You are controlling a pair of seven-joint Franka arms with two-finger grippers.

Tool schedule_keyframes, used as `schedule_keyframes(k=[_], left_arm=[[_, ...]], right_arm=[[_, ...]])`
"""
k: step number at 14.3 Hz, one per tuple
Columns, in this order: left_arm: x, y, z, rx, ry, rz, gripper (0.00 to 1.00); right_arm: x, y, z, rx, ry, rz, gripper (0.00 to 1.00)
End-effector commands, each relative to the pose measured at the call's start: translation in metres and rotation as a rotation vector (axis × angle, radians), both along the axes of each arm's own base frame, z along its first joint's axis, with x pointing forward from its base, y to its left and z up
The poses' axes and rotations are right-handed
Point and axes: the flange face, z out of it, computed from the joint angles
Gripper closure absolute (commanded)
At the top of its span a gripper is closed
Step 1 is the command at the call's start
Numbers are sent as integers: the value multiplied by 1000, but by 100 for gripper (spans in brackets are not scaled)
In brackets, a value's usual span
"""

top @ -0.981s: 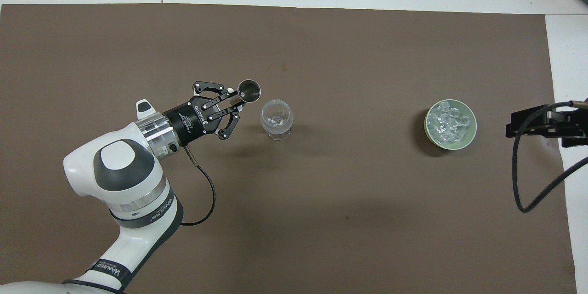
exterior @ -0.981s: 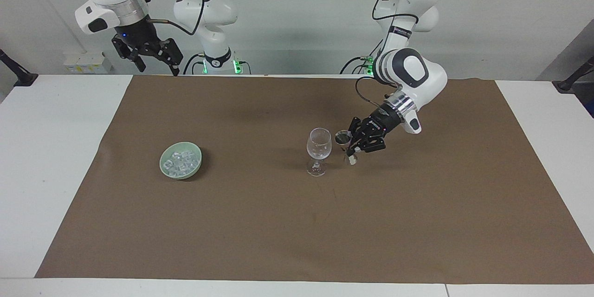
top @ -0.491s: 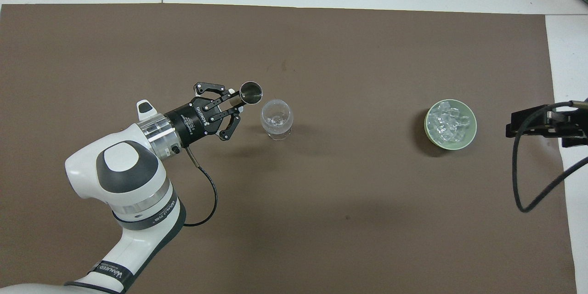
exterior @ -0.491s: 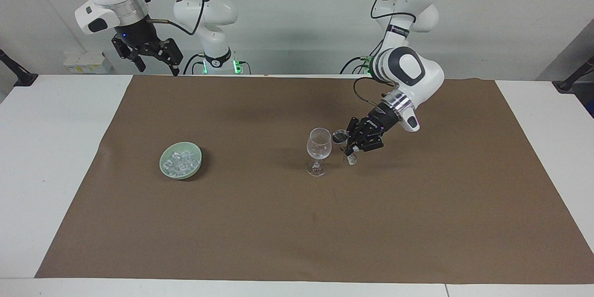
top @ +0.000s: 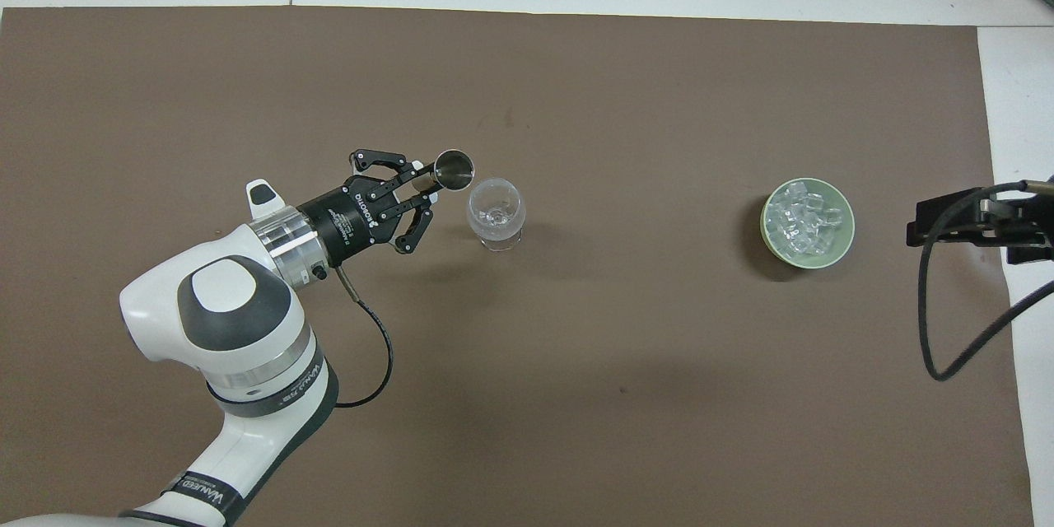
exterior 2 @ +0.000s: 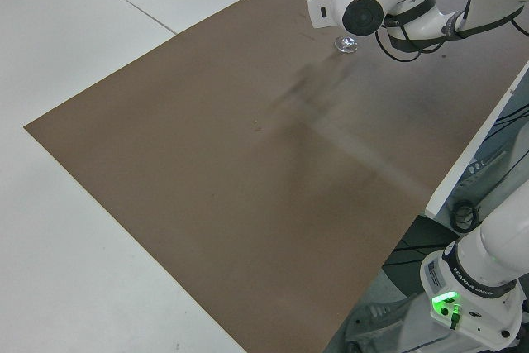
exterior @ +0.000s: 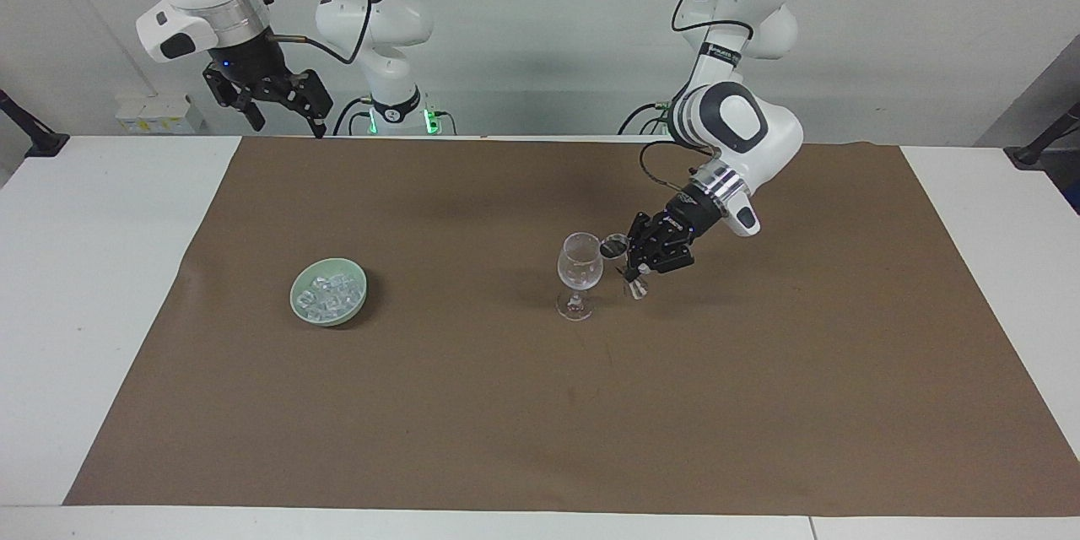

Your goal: Pour wine and add ice with both arms

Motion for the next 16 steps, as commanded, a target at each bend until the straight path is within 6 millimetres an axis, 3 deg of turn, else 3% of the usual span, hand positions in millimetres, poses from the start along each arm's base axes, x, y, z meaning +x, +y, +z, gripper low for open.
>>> schedule_keyframes(k=[1,16], left_arm=[[-13,-2,7,14,-23,7,100],[-16,-8,11,61,-79,-18,100]], right_arm=[[-6,1,1,8,-16,-13,0],[-6,1,1,8,-16,-12,0]])
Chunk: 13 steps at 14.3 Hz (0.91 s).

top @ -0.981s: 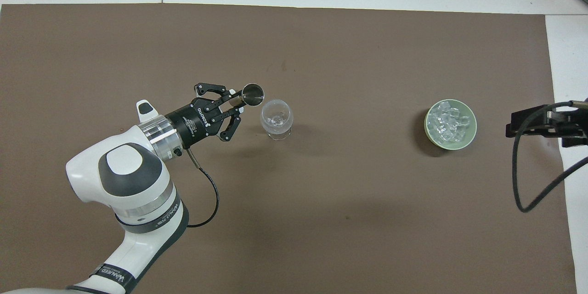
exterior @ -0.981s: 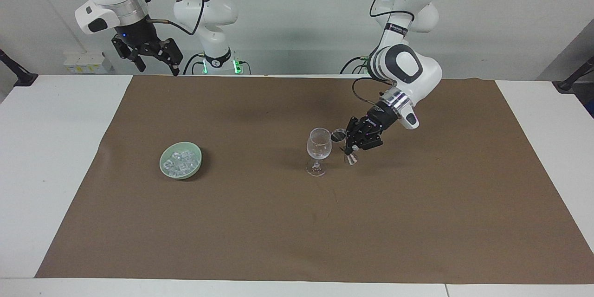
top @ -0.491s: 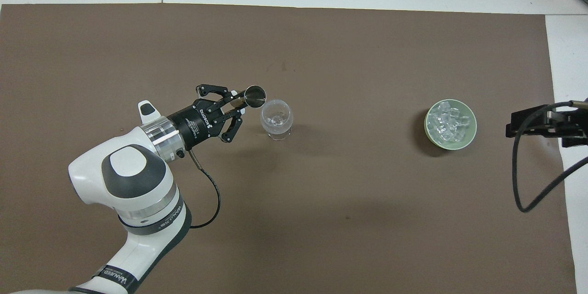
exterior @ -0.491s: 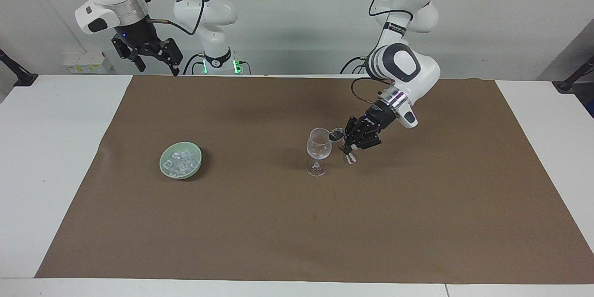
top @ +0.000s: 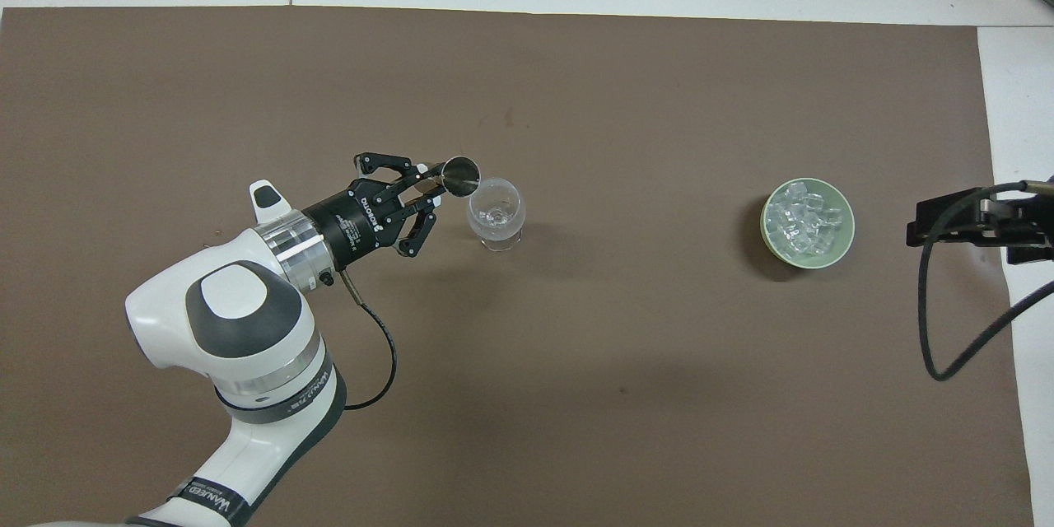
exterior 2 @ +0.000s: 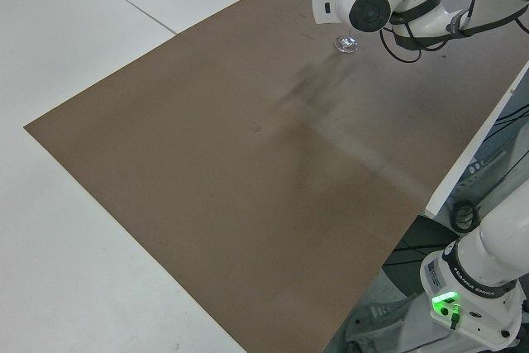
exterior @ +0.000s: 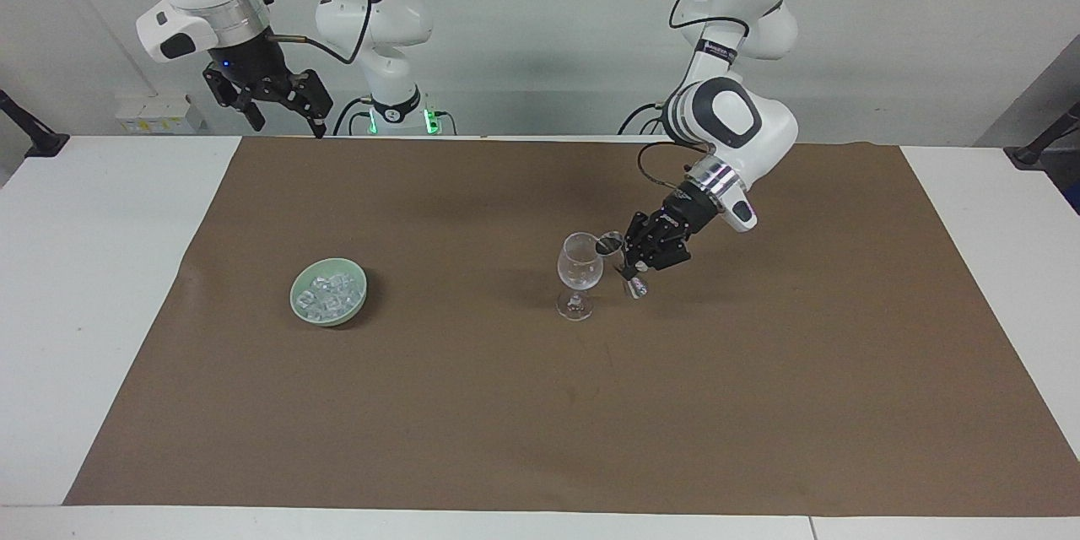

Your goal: Pour wine and add ice with both arms

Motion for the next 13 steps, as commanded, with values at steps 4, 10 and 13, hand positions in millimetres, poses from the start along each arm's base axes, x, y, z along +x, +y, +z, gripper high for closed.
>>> schedule_keyframes(k=[4,10,13], left_arm=[[-10,0,10,16,-34,7,100],[-11,-3,11,39,-56,0,100],[-13,-8,13,54,-70,-5,100]], right_arm=[[-6,1,1,8,-16,-12,0],[-6,1,1,8,-16,-12,0],[-6,1,1,8,-16,-13,0]])
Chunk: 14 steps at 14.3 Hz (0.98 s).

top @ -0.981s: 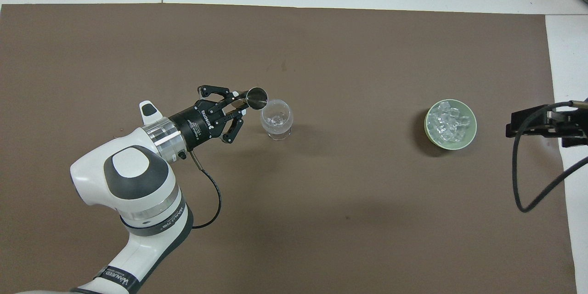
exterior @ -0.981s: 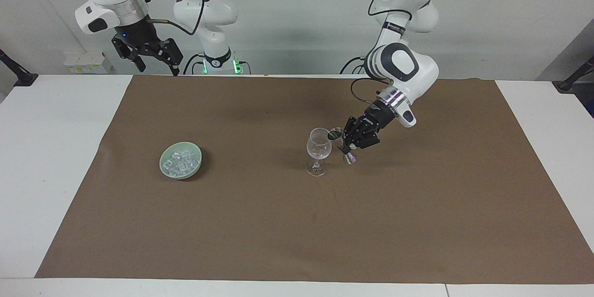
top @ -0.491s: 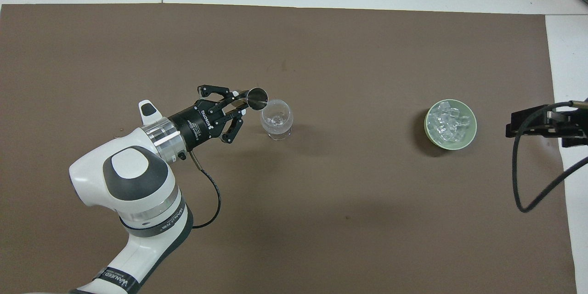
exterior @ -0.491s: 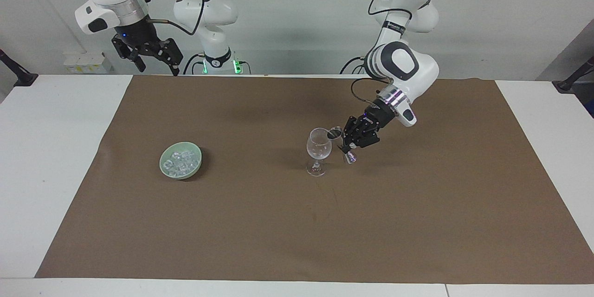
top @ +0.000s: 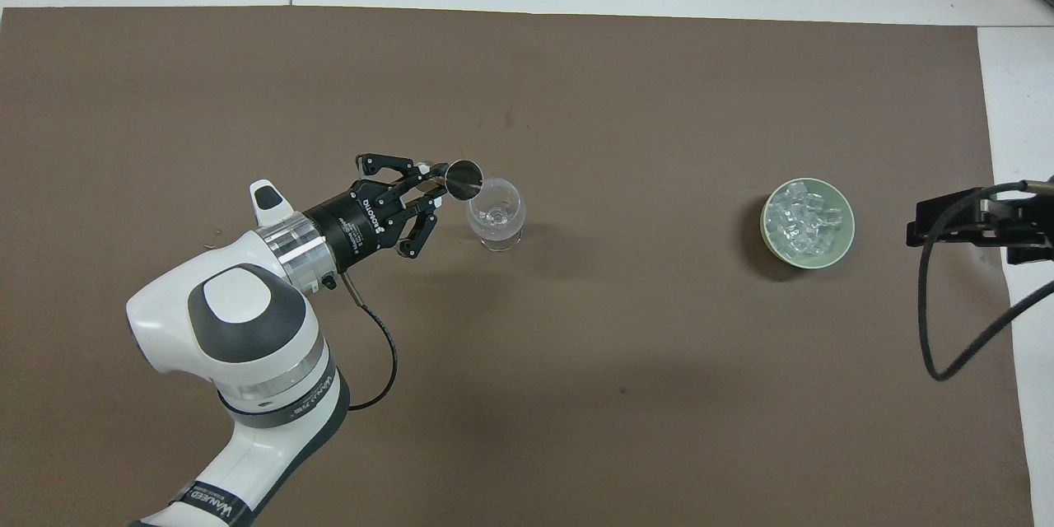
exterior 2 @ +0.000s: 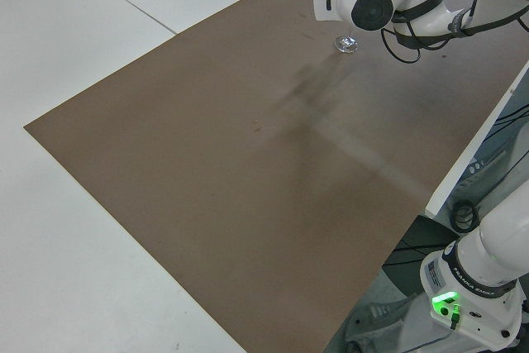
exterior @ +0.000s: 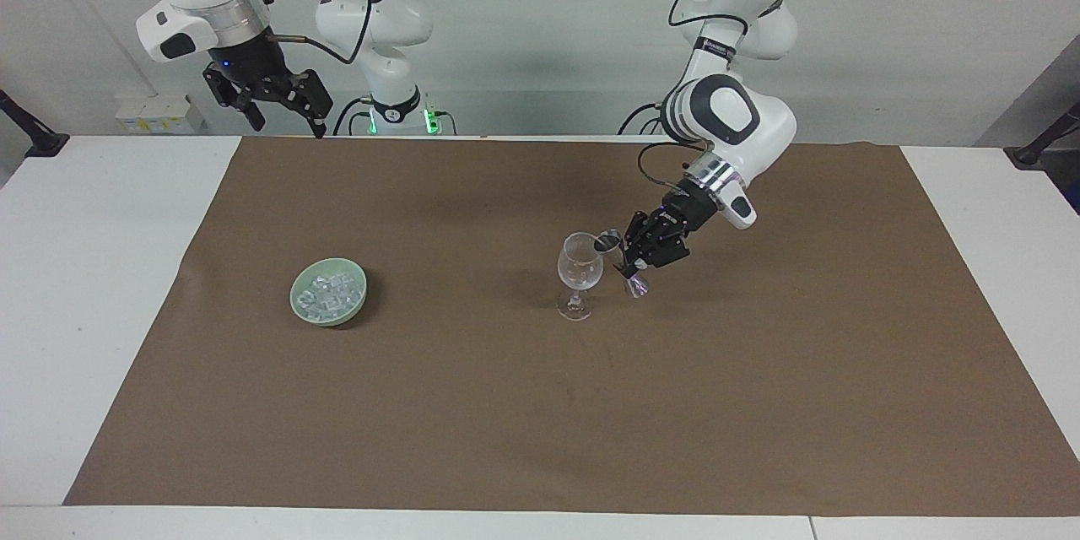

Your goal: Pour wine and add ice with both arms

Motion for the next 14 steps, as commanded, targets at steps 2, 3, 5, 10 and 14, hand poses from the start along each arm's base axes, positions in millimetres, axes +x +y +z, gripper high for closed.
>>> schedule_keyframes(k=[2,3,5,10,14], left_arm=[[-10,-4,9,21,-28,13,100],[-11,-5,9,25,-28,11,100],[-11,-5,9,35,-34,11,100],[-11,-7,12,62,-61,6,100],[-10,-8,17,78,-82,9,100]], right_arm=[[-6,1,1,8,-16,-12,0],[-6,1,1,8,-16,-12,0],[-6,1,1,8,-16,-12,0],[-6,1,1,8,-16,-12,0],[-6,1,1,8,-16,-13,0]])
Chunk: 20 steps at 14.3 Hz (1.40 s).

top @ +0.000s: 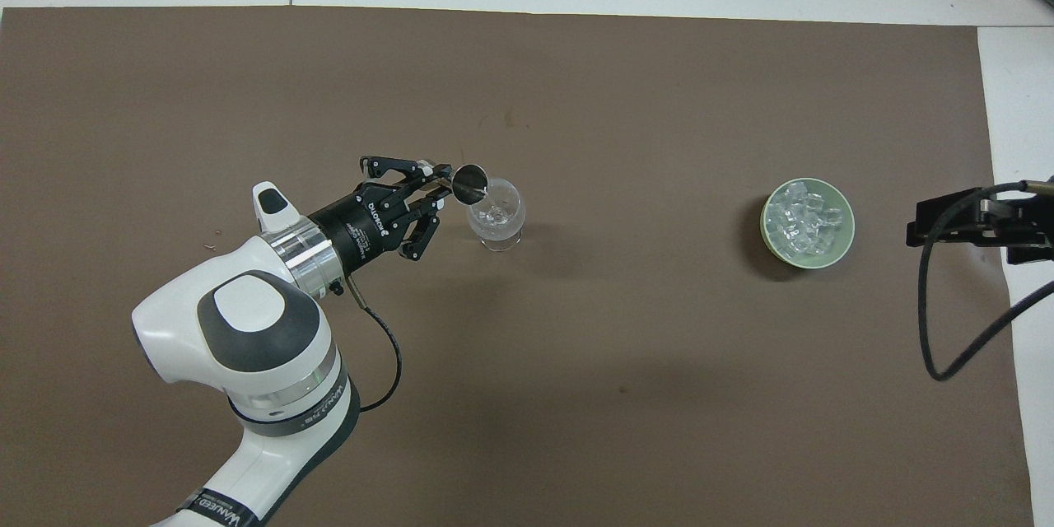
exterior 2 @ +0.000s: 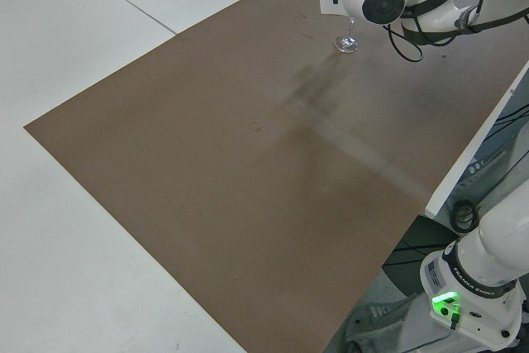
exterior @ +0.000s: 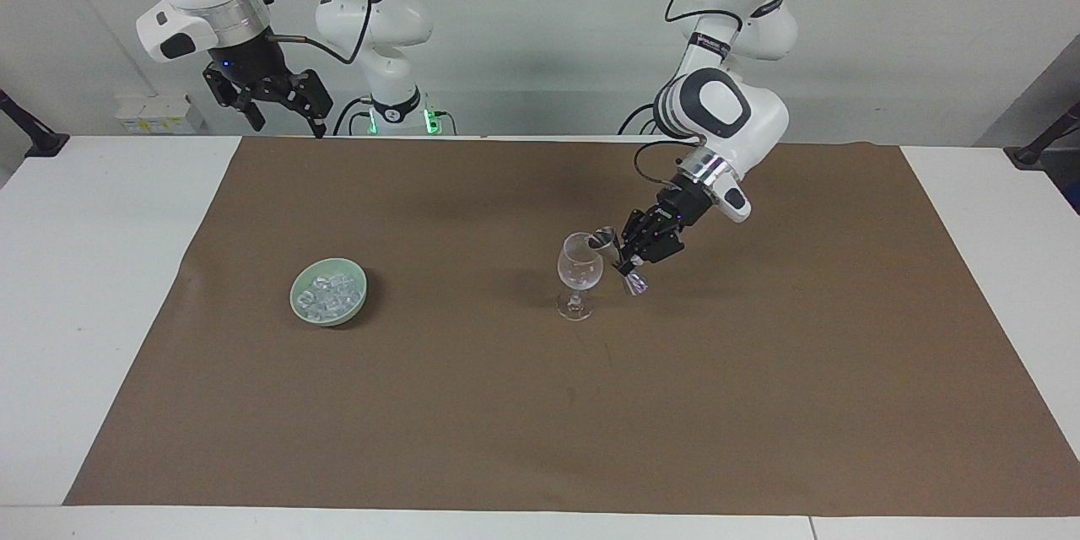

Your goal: Pour wine and add ice with both arms

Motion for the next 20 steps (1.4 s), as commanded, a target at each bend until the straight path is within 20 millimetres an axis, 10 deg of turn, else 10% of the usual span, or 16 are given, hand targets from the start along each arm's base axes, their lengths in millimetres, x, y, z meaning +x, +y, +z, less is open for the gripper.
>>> schedule_keyframes(k=[1,20], left_arm=[[-5,-3,11,11,-32,6,100],[-8,-8,13,127,-136,-38,100]], right_arm=[[-6,1,1,8,-16,-13,0],[-6,1,1,8,-16,-12,0]])
